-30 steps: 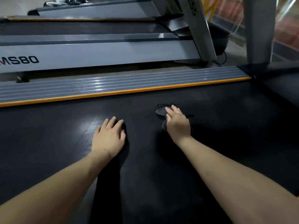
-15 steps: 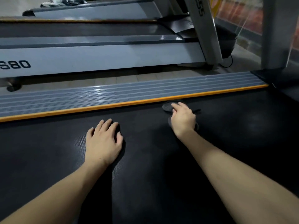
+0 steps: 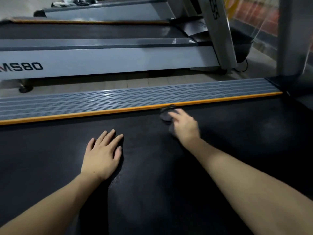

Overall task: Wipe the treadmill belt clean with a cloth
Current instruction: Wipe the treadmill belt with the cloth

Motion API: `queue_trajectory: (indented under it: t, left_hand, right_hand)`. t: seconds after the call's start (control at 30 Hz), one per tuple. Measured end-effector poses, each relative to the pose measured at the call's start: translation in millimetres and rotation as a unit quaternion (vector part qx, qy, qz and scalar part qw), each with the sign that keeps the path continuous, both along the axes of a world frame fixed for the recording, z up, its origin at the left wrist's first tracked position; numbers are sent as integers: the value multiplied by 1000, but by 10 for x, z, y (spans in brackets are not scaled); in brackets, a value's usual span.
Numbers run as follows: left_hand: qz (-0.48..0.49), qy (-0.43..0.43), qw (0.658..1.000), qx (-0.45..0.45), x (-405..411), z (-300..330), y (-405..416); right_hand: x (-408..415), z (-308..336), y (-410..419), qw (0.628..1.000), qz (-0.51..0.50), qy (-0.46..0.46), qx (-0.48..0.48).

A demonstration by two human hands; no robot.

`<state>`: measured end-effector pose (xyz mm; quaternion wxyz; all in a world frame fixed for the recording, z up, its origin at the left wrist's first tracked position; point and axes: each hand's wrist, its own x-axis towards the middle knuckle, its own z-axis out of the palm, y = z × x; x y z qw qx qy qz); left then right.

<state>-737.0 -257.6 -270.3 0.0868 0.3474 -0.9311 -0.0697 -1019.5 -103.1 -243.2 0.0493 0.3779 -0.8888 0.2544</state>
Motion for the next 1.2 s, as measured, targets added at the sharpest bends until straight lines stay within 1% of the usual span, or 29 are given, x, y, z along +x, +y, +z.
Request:
queue_trajectory:
  t: [0.03,0.1,0.17,0.23,0.3,0.33,0.37,0.43,0.5,0.57,0.6,0.63,0.67,0.73,0.8,0.87,0.93,0.97,1.07,1.13,1.2]
  left_hand:
    - [6,10,1000,0,-4,-26,15]
    - [19,30,999,-4,-38,-32,24]
    - [26,35,999,-7,-51,-29,24]
    - [36,30,999,-6,-35,-28,20]
    - [43,29,999,-7,-44,-41,6]
    - [42,28,999,-9,-49,-47,2]
    - [41,28,999,-14,-49,-53,5]
    - [39,25,999,-26,-47,-66,-3]
    - [36,21,999,-24,-32,-71,-12]
    - [38,23,999,-23,-18,-72,-11]
    - [38,24,999,-21,-20,-65,-8]
    - [37,24,999,-19,-25,-57,-7]
    - [35,23,999,-20,-30,-50,-6]
    - [34,20,999,-24,-39,-44,-1]
    - [33,19,999,-24,-49,-43,-1]
    - [36,20,999,-23,-55,-44,-1]
    - [39,21,999,-21,-52,-54,3]
    - [41,23,999,-20,-53,-54,2]
    - [45,21,999,-18,-41,-46,-6]
    - [41,19,999,-19,-25,-43,-1]
    - [39,23,999,-14,-18,-35,-1]
  right_hand:
    - [-202,4,169,999,-52,0,-7]
    - [-408,7,358,995,-103,11,-6]
    - [-322,13,293,990,-138,8,-15]
    - [-20,18,65,987,-148,0,-59]
    - [425,2,-308,990,-112,-3,-84]
    - [682,-3,-526,993,-71,-9,-92]
    - [940,-4,-728,996,-20,-13,-89]
    - [1290,2,-1008,996,81,-5,-48]
    - [1216,-19,-1012,989,148,12,-28]
    - [839,-68,-736,986,158,45,-25]
    - [555,-103,-531,987,137,77,-21]
    - [246,-107,-297,990,93,100,-15]
    - [-56,-83,-45,994,35,101,-10]
    - [-501,-7,401,994,-85,61,3]
    - [-610,29,502,985,-166,36,9]
    - [-324,61,225,984,-179,13,-10]
    - [161,53,-185,990,-129,-8,-57]
    - [441,45,-399,994,-90,-6,-60]
    - [1177,45,-855,998,54,-8,-10]
    - [1201,33,-874,989,145,-1,-11]
    - [808,-20,-642,987,159,15,-24]
